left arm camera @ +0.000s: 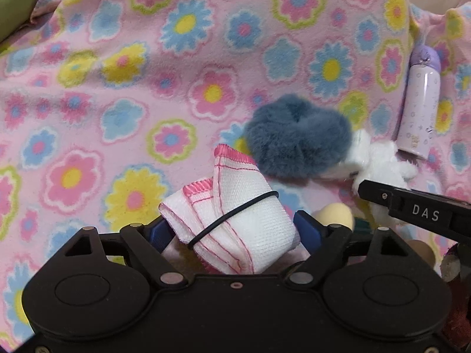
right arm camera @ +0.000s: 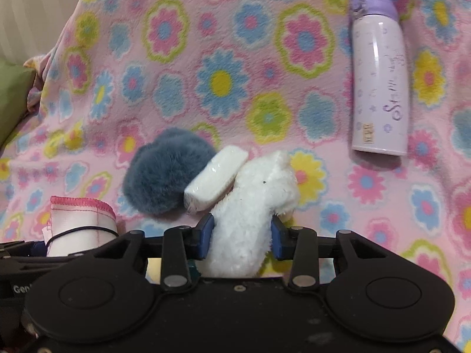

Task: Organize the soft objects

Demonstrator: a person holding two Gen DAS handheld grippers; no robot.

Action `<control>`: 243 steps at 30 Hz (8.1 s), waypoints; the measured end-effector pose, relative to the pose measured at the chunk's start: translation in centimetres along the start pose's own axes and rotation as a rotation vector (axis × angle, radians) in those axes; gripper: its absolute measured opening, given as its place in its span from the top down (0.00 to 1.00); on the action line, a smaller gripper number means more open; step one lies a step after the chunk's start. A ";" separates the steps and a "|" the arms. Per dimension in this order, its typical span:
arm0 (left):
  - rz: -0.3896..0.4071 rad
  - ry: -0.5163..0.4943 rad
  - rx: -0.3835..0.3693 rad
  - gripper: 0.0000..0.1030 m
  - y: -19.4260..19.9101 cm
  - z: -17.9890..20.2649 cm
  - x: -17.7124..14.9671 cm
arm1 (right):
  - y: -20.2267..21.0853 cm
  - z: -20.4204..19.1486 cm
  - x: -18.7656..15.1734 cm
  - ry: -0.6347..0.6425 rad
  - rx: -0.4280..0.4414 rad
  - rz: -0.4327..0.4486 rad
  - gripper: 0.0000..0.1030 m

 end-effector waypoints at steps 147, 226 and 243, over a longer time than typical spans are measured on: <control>0.061 -0.118 0.078 0.21 22.0 0.3 -21.6 | 29.3 -4.6 -23.7 -0.043 0.053 0.044 0.53; 0.083 -0.169 0.028 0.10 23.0 1.3 -21.6 | 29.4 -3.7 -23.0 -0.060 0.046 0.067 0.41; 0.069 -0.162 0.041 0.10 22.8 1.0 -21.8 | 29.4 -3.7 -23.1 -0.063 0.047 0.065 0.40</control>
Point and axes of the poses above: each gripper's, at about its wrist camera, not at the fingertips, and y roughly against the way its jaws point, z to its right, x to its top, the point moved 6 cm from there along -y, roughly the way its jaws point, and after that the axes turned 3 degrees about y, right-handed, at the moved point
